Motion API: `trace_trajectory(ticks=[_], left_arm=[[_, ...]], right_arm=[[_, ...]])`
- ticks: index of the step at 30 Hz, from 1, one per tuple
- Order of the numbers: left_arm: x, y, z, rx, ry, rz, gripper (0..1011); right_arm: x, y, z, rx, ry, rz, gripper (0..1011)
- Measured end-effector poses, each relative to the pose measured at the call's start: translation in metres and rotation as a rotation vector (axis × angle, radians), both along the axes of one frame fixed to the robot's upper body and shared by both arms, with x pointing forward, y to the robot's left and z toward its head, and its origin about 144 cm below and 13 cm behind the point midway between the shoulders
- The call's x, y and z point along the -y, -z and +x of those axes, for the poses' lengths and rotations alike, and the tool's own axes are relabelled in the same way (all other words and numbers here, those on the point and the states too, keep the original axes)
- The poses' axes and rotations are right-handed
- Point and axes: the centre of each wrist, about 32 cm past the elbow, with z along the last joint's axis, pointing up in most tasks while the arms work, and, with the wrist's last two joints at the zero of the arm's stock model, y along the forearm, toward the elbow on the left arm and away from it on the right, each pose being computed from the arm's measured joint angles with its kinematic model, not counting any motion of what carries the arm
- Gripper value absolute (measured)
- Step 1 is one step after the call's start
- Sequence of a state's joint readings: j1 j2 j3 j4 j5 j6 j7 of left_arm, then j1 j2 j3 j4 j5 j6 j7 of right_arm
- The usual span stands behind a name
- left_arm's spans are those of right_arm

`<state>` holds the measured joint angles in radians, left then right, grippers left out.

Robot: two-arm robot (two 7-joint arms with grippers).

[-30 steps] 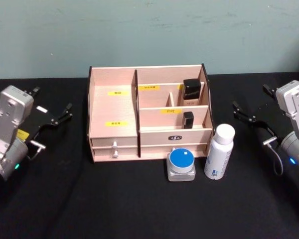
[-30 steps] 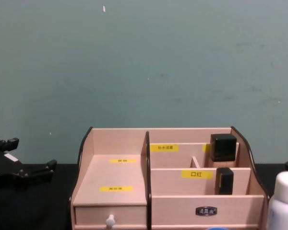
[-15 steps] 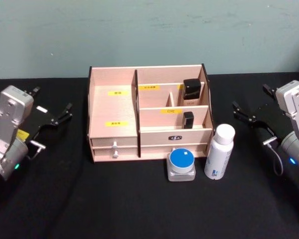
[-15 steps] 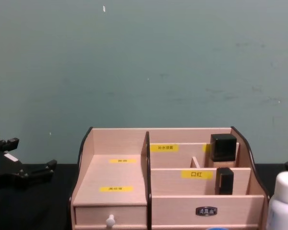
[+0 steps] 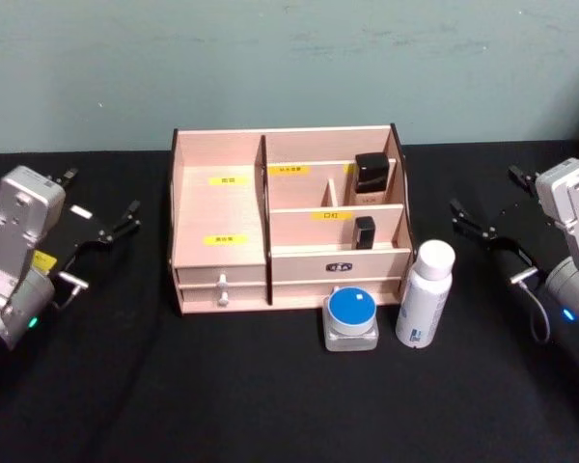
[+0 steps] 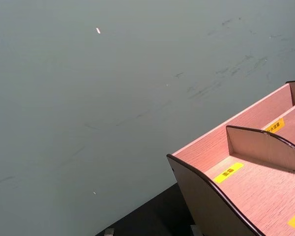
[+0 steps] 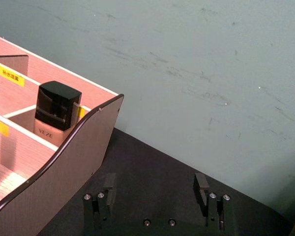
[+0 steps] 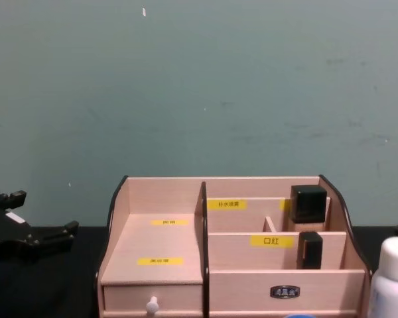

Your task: Pick up the facial cleanser and watermelon frost from the table and place them into the tiered storage box.

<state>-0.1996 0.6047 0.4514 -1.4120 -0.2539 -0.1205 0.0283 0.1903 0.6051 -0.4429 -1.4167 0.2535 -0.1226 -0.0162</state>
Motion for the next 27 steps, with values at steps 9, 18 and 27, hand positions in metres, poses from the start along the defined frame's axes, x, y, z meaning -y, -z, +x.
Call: trace_trajectory(ticks=[9,18,27], left_arm=[[0.0,0.0,0.0,0.0,0.0,0.0,1001],[0.0,0.0,0.0,0.0,0.0,0.0,1001],[0.0,0.0,0.0,0.0,0.0,0.0,1001]], right_arm=[[0.009,-0.012,-0.013,0.024,-0.01,0.044,1002],[0.011,-0.019,-0.031,0.032,-0.044,0.077,1003],[0.016,-0.026,-0.045,0.038,-0.057,0.079,1002]])
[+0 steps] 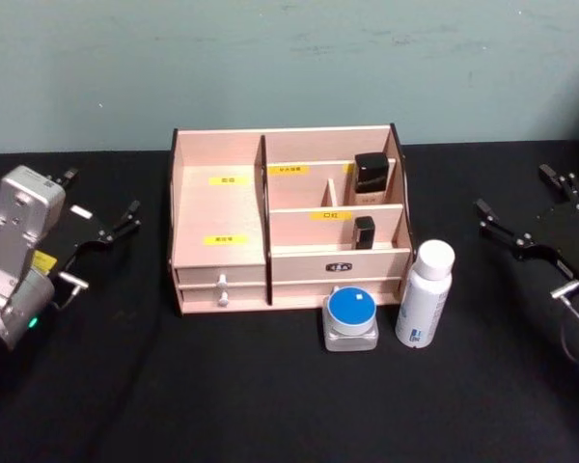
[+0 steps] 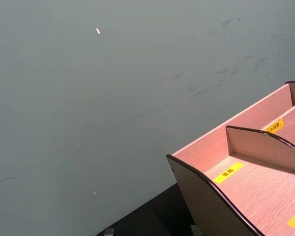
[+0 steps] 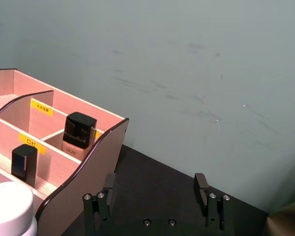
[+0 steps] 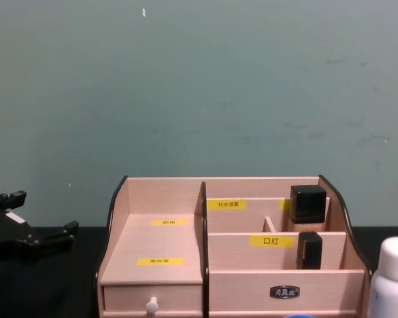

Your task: Pick up the facial cleanser and watermelon frost from the table and place them into the tiered storage box.

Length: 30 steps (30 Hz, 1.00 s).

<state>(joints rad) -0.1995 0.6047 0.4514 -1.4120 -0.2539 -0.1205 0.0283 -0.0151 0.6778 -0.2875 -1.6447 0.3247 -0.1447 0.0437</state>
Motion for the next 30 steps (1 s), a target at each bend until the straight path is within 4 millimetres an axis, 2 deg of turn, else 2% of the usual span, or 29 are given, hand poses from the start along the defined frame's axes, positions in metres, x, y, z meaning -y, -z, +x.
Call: trace_trajectory(ticks=[14,30], left_arm=[[0.0,0.0,0.0,0.0,0.0,0.0,1001],[0.0,0.0,0.0,0.0,0.0,0.0,1001]], right_arm=[[0.013,-0.003,-0.032,-0.042,-0.048,0.037,1002],[0.019,-0.007,-0.068,-0.102,-0.127,0.086,1003]])
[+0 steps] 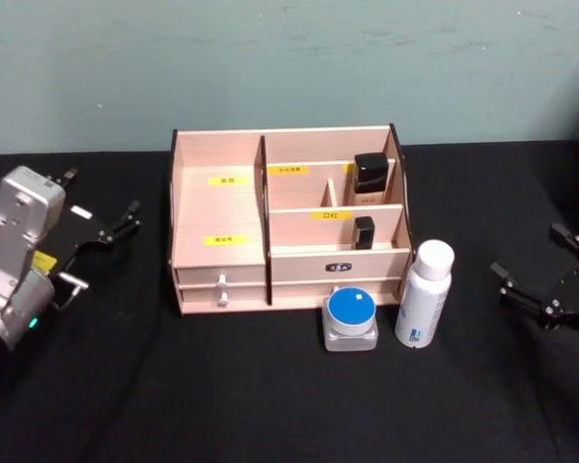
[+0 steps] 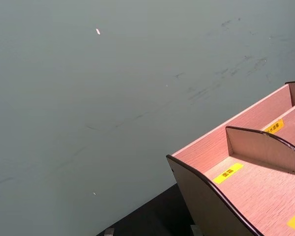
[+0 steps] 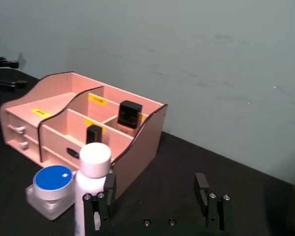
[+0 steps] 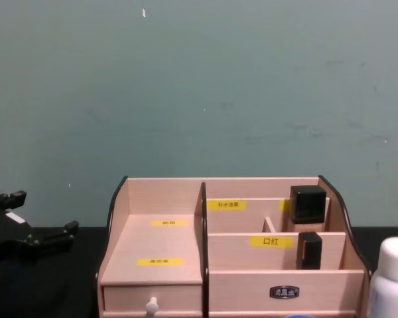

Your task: Pick up the facial cleanser and watermelon frost from the table and place them into the tiered storage box.

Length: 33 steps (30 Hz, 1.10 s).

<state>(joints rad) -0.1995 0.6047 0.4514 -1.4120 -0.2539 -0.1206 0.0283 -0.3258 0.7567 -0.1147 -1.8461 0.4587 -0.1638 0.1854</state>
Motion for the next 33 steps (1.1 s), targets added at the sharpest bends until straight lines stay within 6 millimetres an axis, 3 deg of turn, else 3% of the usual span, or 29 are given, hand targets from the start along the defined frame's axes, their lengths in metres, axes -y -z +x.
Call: trace_trajectory(ticks=[16,33], left_arm=[[0.0,0.0,0.0,0.0,0.0,0.0,1001],[0.0,0.0,0.0,0.0,0.0,0.0,1001]], right_arm=[[-0.006,0.008,-0.021,-0.086,-0.082,0.047,1002],[-0.021,0.027,-0.01,-0.145,-0.111,0.028,1002]])
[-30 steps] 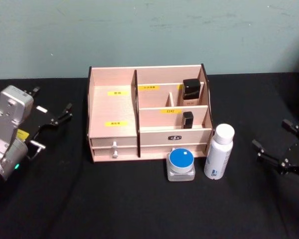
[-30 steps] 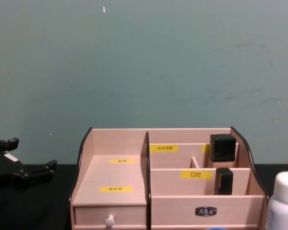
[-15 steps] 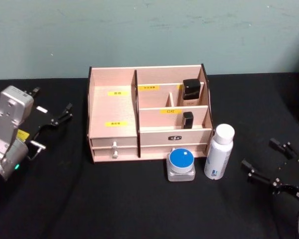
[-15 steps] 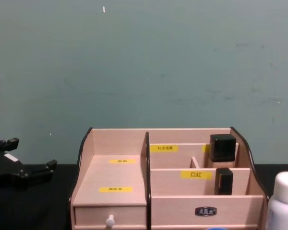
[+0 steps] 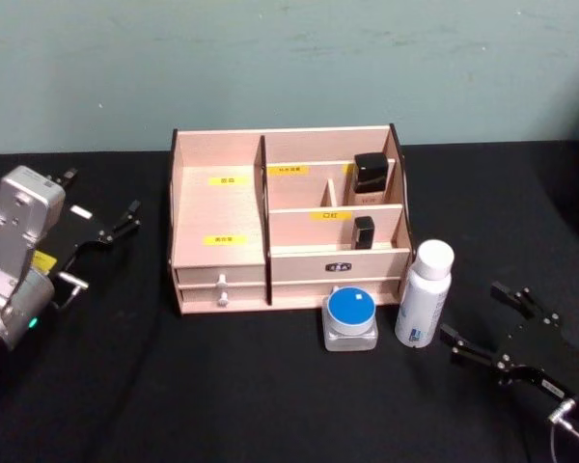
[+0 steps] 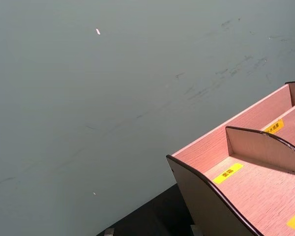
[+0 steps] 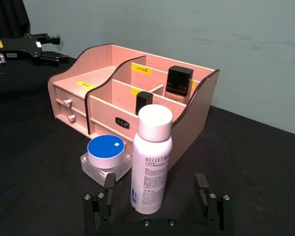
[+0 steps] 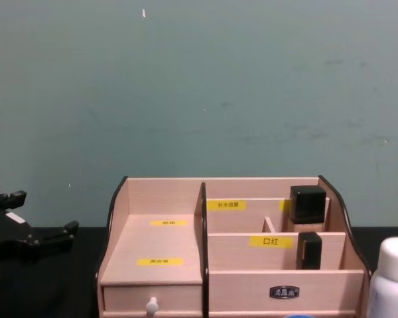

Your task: Pick up the facial cleanser and watermelon frost from the table and place them into the tiered storage box.

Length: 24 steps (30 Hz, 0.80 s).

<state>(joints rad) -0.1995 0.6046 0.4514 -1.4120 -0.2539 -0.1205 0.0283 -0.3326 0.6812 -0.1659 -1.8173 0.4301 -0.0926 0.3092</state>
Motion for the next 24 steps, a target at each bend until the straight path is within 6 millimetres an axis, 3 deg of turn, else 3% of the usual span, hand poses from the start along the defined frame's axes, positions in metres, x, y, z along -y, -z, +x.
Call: trace_trajectory(ticks=[24], left_arm=[[0.0,0.0,0.0,0.0,0.0,0.0,1001]], right_arm=[[-0.021,0.007,0.036,0.014,-0.038,0.01,1002]])
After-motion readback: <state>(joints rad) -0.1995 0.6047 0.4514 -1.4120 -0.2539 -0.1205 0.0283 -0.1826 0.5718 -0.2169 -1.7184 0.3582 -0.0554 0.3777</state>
